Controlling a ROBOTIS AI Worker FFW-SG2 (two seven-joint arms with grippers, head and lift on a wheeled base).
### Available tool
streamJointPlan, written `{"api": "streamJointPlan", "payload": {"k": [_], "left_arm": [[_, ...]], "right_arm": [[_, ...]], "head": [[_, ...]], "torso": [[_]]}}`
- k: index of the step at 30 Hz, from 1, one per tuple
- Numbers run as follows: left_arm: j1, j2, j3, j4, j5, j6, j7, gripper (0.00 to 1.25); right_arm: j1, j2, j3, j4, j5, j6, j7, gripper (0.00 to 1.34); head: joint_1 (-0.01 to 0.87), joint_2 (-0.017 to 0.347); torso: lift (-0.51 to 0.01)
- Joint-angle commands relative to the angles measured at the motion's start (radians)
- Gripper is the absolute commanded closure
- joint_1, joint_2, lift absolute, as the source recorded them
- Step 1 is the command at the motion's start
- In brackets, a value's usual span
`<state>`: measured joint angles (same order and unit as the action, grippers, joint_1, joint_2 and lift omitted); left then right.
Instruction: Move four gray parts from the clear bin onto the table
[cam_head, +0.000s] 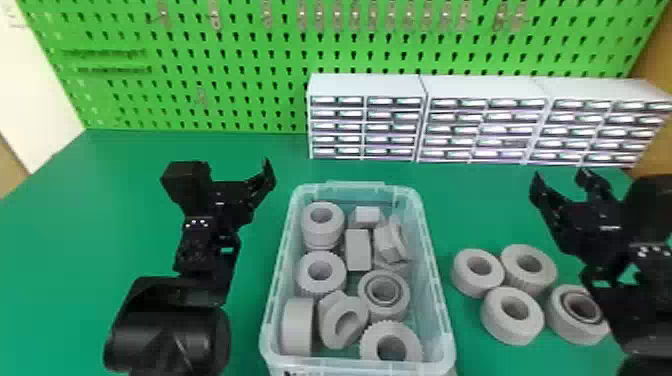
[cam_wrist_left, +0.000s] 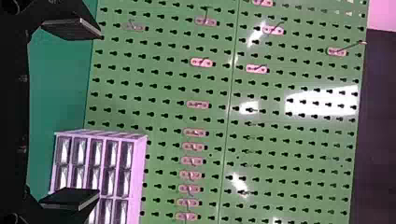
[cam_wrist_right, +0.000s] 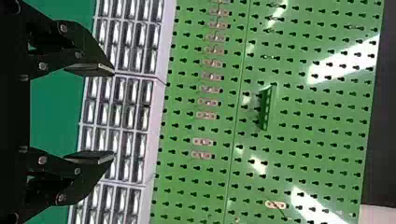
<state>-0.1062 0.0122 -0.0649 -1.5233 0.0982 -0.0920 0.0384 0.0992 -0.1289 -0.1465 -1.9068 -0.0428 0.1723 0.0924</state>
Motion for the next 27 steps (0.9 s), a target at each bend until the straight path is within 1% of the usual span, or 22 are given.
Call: {"api": "streamJointPlan", "payload": {"k": [1, 10, 27], "left_arm": [[0.000, -0.001, -0.003, 0.000, -0.008, 0.002, -0.003, 0.09], [-0.003, -0.001, -0.006, 0.000, -0.011, 0.009, -0.006, 0.09], [-0.006, -0.006, -0.009, 0.014, -0.011, 0.015, -0.012, 0.09]], "right_arm": [[0.001, -0.003, 0.005, 0.000, 0.000, 0.000, -0.002, 0.61], [-0.009, -0.009, 0.019, 0.005, -0.003, 0.000, -0.003, 0.61], [-0.013, -0.008, 0.022, 0.008, 0.000, 0.000, -0.003, 0.61]], "head": [[0.693, 0.072], [0.693, 0.072], [0.693, 0.072]], "torso": [[-0.052], [-0.052], [-0.052]]}}
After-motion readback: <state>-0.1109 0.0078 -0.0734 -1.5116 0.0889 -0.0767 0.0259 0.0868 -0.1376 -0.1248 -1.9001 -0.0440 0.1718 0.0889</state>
